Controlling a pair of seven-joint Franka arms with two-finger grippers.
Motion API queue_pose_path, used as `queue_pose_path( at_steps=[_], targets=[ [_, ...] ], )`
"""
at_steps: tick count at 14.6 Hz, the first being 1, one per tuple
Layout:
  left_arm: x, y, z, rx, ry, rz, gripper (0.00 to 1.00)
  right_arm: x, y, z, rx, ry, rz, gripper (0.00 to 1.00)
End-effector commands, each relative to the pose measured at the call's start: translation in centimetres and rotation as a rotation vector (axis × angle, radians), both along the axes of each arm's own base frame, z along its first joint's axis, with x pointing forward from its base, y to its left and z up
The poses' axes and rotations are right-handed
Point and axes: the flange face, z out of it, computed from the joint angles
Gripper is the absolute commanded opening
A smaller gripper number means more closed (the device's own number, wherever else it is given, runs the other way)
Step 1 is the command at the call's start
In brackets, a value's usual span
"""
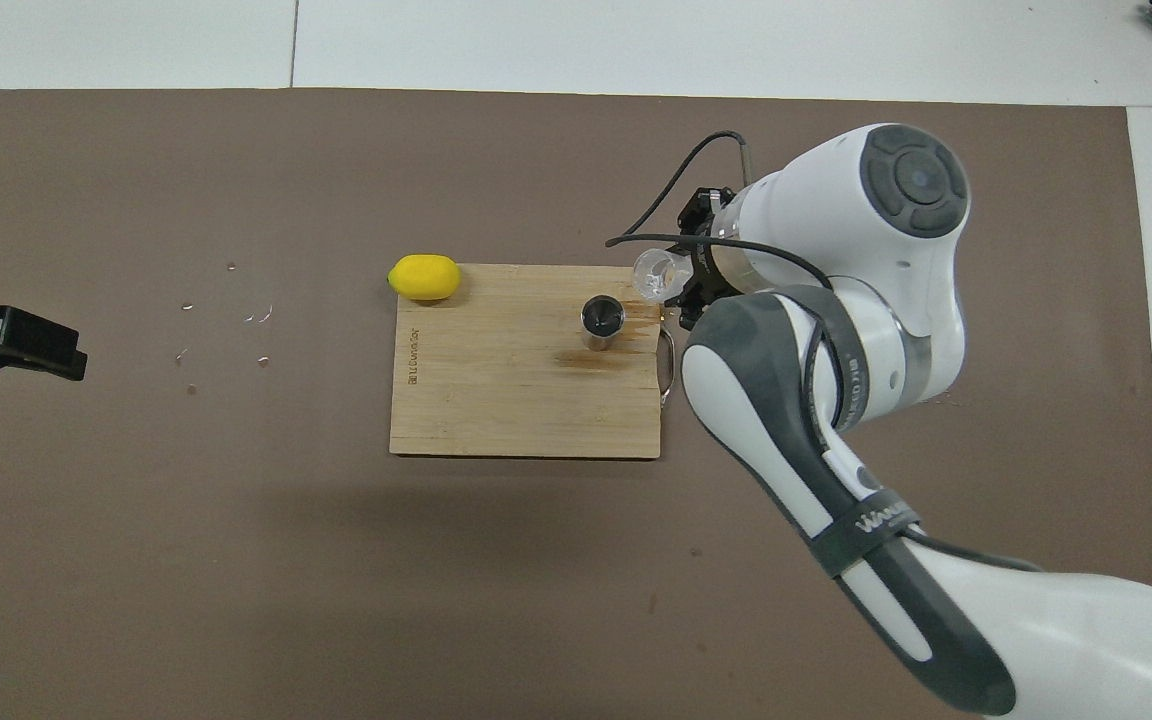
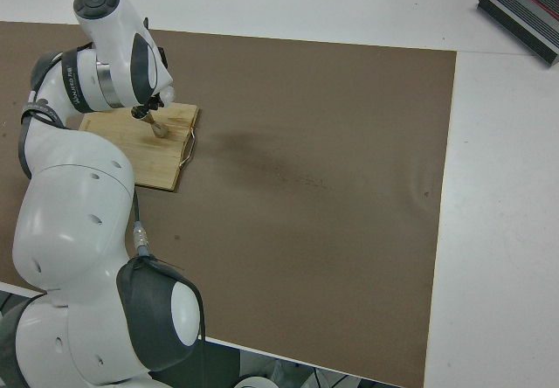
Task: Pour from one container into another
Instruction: 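Turn the glass cup upright and carry it back with the right gripper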
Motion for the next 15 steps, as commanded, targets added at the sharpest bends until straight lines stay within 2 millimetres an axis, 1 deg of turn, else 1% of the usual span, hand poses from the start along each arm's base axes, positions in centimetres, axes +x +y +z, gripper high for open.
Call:
queue_pose_path(
  at_steps=[1,3,4,6,8,9,10,11,13,15],
  targets=[
    [0.0,0.0,0.0,-0.006,-0.002,-0.006,1.00,0.5,-5.7,-1.0,0.143,0.061,-0.076,0.00],
    [0.0,0.1,0.0,-0.006,-0.002,-0.004,1.00,0.3,-9.6,-2.2,0.230,0.079,-0.089,0.00],
    [0.0,0.1,0.0,-0.006,-0.002,-0.004,1.00,-0.1,-11.4,-3.3,0.253,0.084,-0.082,0.00],
    [0.0,0.1,0.0,-0.006,-0.002,-0.004,1.00,-0.9,-14.8,-5.3,0.303,0.084,-0.064,0.00],
    [0.0,0.1,0.0,-0.006,-0.002,-0.004,1.00,-1.6,-17.5,-6.9,0.342,0.080,-0.035,0.00],
    [0.0,0.1,0.0,-0.006,-0.002,-0.004,1.00,-1.9,-19.7,-7.8,0.351,0.078,-0.033,0.00],
    [0.0,0.1,0.0,-0.006,-0.002,-0.004,1.00,-2.3,-21.6,-8.6,0.373,0.080,-0.029,0.00],
    [0.0,0.1,0.0,-0.006,-0.002,-0.004,1.00,-2.6,-22.4,-9.3,0.397,0.084,-0.004,0.00],
    [0.0,0.1,0.0,-0.006,-0.002,-0.004,1.00,-3.2,-25.8,-11.4,0.434,0.082,0.013,0.00],
    [0.0,0.1,0.0,-0.006,-0.004,-0.004,1.00,-3.6,-27.8,-12.9,0.468,0.084,0.034,0.00]
  ],
)
